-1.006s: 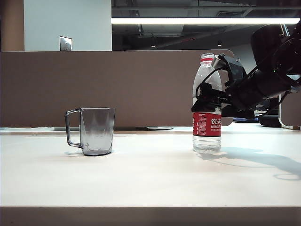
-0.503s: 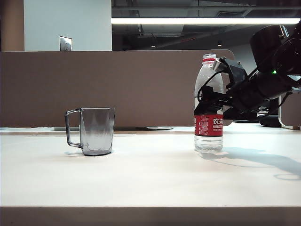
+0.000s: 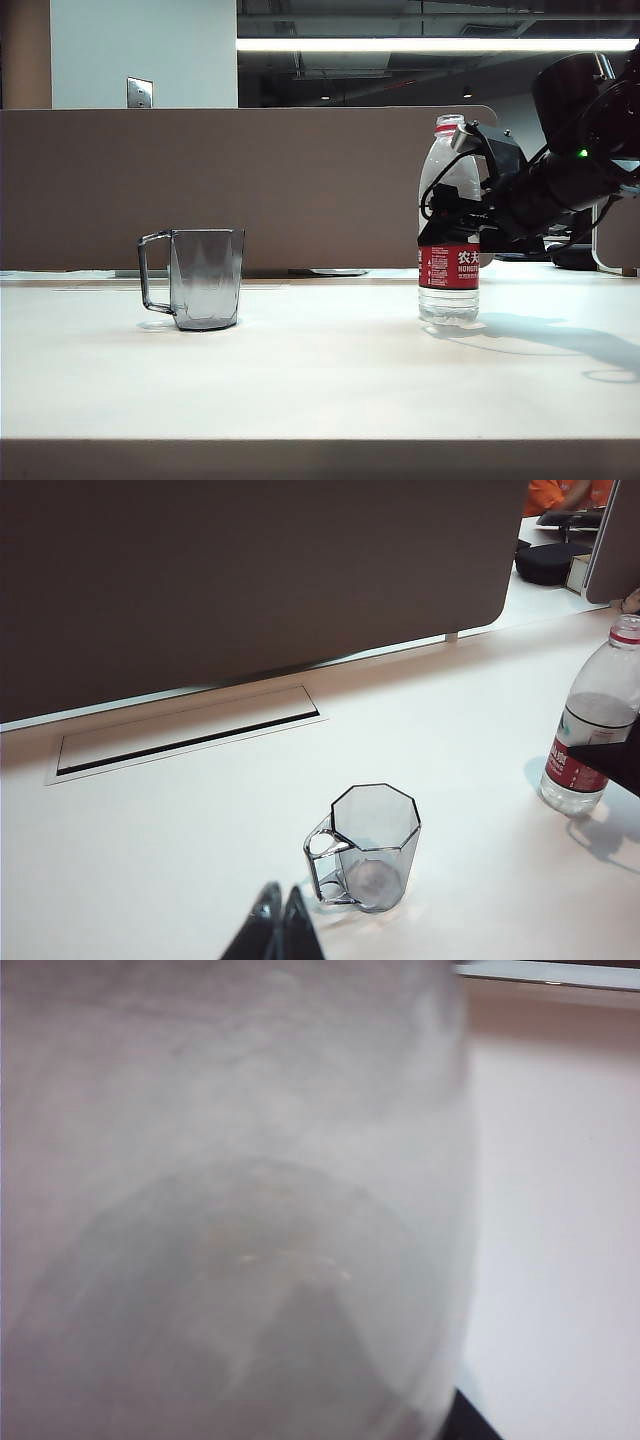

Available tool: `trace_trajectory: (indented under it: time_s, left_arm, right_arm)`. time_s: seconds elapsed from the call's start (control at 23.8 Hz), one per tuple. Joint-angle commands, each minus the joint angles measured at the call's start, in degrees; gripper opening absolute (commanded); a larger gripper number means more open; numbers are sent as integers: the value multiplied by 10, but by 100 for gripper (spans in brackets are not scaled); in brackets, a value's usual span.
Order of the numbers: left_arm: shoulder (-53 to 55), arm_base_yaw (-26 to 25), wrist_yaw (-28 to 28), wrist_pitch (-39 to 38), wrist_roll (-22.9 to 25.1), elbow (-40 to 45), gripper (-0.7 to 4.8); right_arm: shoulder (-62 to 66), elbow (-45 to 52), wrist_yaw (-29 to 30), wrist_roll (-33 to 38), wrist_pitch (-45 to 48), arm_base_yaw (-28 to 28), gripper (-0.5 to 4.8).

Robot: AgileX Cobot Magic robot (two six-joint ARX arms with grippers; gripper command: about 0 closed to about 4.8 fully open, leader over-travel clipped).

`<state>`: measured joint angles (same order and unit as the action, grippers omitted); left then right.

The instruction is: Pick up the mineral water bottle on the table and pour water into the mug until it's half full.

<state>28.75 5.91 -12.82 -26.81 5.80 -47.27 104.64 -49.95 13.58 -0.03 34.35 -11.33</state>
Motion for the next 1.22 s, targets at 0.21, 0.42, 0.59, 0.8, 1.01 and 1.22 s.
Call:
trace_trajectory:
  time_s: [0.21,0.42,0.59,0.8,1.01,1.22]
  left_arm:
    - [0,0,0,7,2,-4,-5]
    - [0,0,0,7,2,-4,-5]
    - [0,0,0,7,2,-4,-5]
    - [0,0,0,7,2,-4,-5]
    - [0,0,0,7,2,-3,-5]
    - [0,0,0,7,2,-3,-5]
  right_arm:
    - [-3,-3,-8,-3,6,0,312]
    - [-3,-3,-8,-3,6,0,278]
    - [-3,-3,-8,-3,6,0,278]
    - [-14,-3,-5,-3,22,0,278]
    - [-37,-12,-6,-18,30,0,278]
    - [-55,-65,-38,-64,-69,-19,279]
